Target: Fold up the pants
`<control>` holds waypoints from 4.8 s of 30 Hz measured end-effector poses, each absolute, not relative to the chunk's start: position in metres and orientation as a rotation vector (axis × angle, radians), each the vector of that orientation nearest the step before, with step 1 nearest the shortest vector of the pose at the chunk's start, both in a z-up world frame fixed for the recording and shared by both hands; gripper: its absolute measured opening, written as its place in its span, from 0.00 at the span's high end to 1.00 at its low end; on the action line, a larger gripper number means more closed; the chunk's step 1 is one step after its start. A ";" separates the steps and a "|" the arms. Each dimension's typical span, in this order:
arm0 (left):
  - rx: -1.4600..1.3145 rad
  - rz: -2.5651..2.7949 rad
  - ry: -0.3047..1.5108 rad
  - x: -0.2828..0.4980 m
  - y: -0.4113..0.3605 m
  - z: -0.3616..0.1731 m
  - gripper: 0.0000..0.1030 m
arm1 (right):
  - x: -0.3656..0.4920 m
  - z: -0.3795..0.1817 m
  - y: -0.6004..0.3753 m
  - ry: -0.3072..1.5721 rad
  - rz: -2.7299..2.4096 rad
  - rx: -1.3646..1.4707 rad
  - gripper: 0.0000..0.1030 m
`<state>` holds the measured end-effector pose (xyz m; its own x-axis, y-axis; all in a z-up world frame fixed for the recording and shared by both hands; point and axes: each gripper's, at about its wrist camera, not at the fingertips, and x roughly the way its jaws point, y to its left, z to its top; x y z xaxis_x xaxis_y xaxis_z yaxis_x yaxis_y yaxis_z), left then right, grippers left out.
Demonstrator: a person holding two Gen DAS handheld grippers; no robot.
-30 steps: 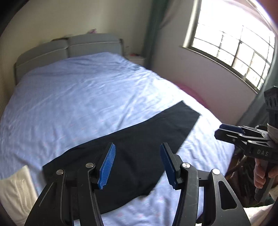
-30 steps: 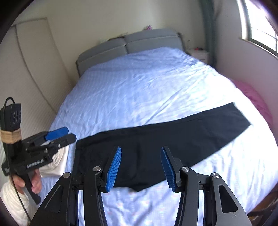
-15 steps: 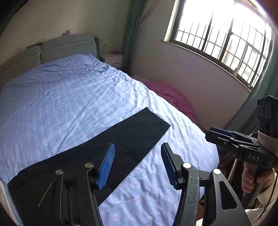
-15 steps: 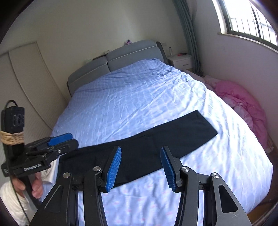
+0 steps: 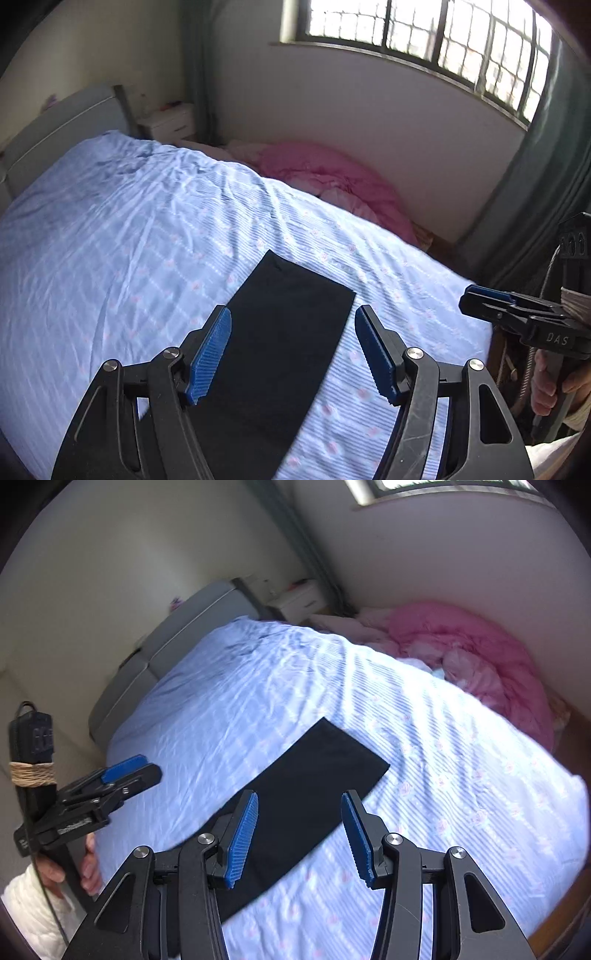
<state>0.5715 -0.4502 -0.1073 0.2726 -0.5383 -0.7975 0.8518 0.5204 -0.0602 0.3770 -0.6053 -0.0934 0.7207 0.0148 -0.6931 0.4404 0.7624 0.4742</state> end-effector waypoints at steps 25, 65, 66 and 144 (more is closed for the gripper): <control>0.628 -1.081 1.125 0.706 -0.637 -0.326 0.59 | 0.459 -0.304 -0.683 0.858 -0.395 1.033 0.70; 0.651 -1.113 1.226 0.751 -0.639 -0.352 0.61 | 0.465 -0.328 -0.703 0.853 -0.420 1.119 0.72; 0.636 -1.116 1.240 0.757 -0.640 -0.356 0.61 | 0.466 -0.331 -0.704 0.847 -0.409 1.118 0.71; -0.151 -0.728 1.373 0.693 -0.102 -0.333 0.59 | 0.492 -0.249 -0.172 1.216 0.273 -0.004 0.66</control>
<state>0.6930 -0.1018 -0.3326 0.0186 -0.5508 -0.8344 0.3821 0.7751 -0.5032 0.4918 -0.1721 -0.2489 0.3191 0.2053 -0.9252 -0.2093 0.9674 0.1425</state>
